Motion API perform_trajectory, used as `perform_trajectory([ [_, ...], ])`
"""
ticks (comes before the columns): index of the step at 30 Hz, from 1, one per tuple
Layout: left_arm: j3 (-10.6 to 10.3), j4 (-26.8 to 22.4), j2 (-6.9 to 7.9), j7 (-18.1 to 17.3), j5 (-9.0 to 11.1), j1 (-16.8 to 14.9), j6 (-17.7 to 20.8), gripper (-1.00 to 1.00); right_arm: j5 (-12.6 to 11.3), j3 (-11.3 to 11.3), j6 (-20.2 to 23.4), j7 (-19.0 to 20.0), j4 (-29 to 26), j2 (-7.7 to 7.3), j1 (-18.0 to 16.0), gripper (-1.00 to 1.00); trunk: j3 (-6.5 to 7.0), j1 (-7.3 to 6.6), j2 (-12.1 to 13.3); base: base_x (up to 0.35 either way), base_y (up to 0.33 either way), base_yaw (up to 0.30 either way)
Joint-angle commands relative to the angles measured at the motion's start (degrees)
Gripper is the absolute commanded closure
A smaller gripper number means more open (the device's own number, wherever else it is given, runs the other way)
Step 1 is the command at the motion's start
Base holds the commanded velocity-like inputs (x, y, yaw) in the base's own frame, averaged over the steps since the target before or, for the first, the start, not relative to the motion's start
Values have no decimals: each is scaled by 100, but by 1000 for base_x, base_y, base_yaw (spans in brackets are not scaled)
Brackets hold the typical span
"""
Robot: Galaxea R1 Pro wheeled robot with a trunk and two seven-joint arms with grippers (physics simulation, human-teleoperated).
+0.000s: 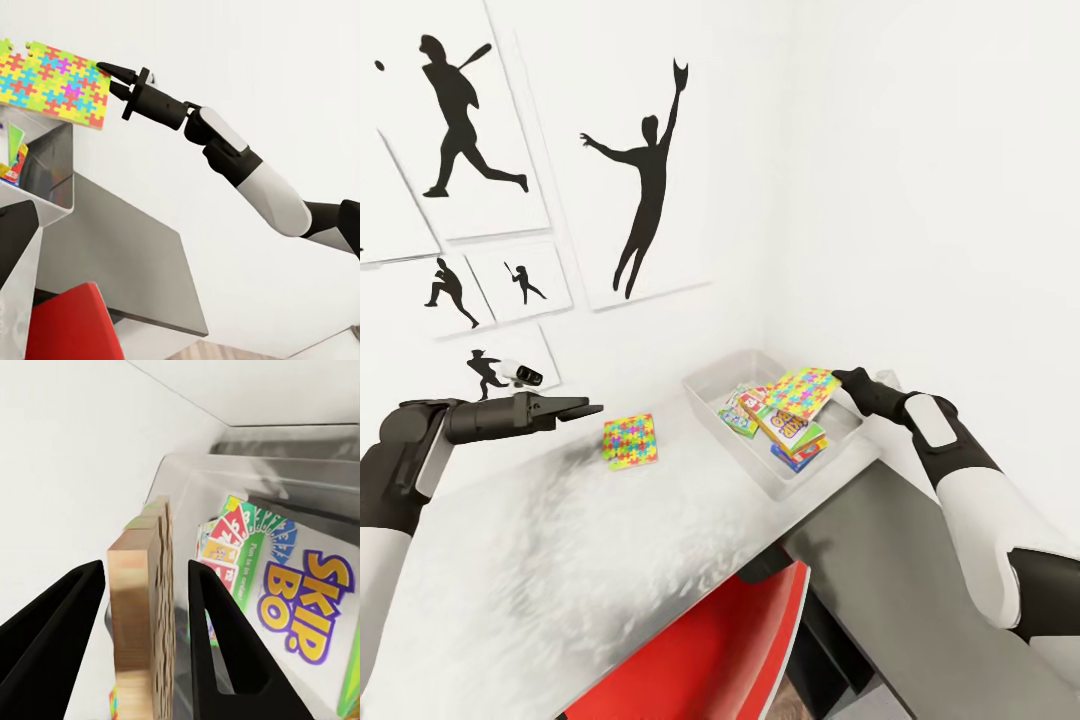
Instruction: Put all the toys in the child's room - the three board games (two on the bed and one on the table), the two jigsaw puzzles on the table, and the tennis ball on the table - inside the toy box on the table in the child's room.
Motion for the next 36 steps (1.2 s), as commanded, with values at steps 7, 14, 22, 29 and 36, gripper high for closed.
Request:
perform_trajectory([
  [7,-5,0,12,-21,-1,-5,61,-100,19,-22,37,-1,1,32,-6,100,-12,3,-12,0,0,0],
  [14,-3,0,13,-21,-1,-5,61,-100,4,-22,61,-18,-2,36,-6,100,-43,3,-12,0,0,0],
  [22,-3,0,5,-21,-1,-5,61,-100,-4,-22,62,-20,1,35,-6,100,-110,3,-12,0,0,0],
  [29,-3,0,-11,-21,-2,-5,61,-100,-80,-22,70,1,1,35,-6,100,-159,3,-12,0,0,0],
  [36,-3,0,-2,-21,-1,-5,63,-100,-489,-20,103,7,2,-1,-6,100,-164,3,-12,0,0,0],
])
